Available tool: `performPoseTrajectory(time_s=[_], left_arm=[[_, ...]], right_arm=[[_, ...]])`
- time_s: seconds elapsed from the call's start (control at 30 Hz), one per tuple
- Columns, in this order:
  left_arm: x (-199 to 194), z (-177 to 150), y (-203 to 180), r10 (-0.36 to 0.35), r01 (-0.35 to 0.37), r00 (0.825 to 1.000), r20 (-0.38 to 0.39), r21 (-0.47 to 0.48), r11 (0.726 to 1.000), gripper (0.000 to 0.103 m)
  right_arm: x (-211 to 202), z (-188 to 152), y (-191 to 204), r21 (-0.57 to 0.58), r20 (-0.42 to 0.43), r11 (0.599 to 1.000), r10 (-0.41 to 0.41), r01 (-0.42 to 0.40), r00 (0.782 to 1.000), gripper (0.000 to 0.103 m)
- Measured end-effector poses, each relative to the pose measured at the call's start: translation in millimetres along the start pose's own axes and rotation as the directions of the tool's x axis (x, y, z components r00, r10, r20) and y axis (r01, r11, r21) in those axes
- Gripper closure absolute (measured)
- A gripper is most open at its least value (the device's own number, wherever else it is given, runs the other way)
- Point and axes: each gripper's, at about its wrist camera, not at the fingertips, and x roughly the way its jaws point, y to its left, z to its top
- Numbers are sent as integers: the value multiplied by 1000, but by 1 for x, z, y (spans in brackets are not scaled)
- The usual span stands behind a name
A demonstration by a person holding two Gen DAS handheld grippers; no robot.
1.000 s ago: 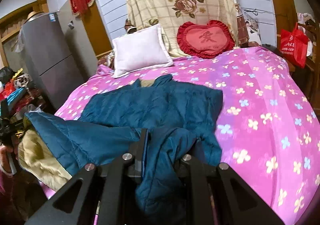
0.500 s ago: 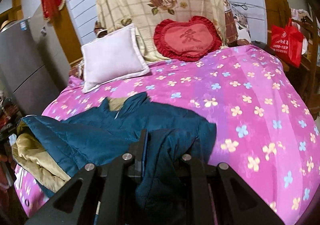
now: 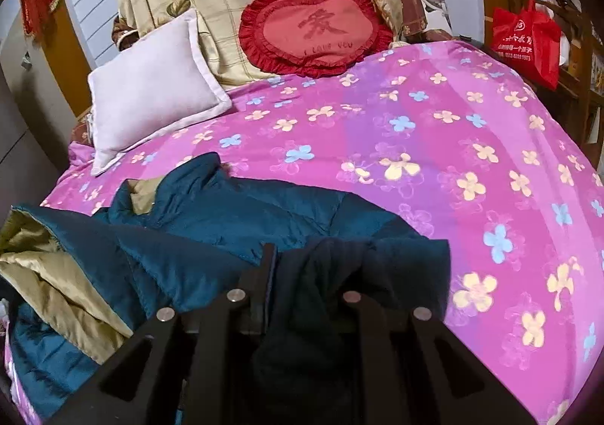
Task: Fold large clothes
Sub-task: 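Fold the held hem toward the collar with both tools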
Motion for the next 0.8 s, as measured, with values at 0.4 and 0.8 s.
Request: performPoseTrajectory(time_s=[0.4,0.8], left_arm=[[-12,-61,-28,14,-1,996,-91,146,989,59],[40,-80,-57,119,-91,985,-128,206,974,59]], right_arm=[[-88,5,1,77,182,989,108,-124,977,19],[-49,-19,136,-381,28,918,135,-115,990,20]])
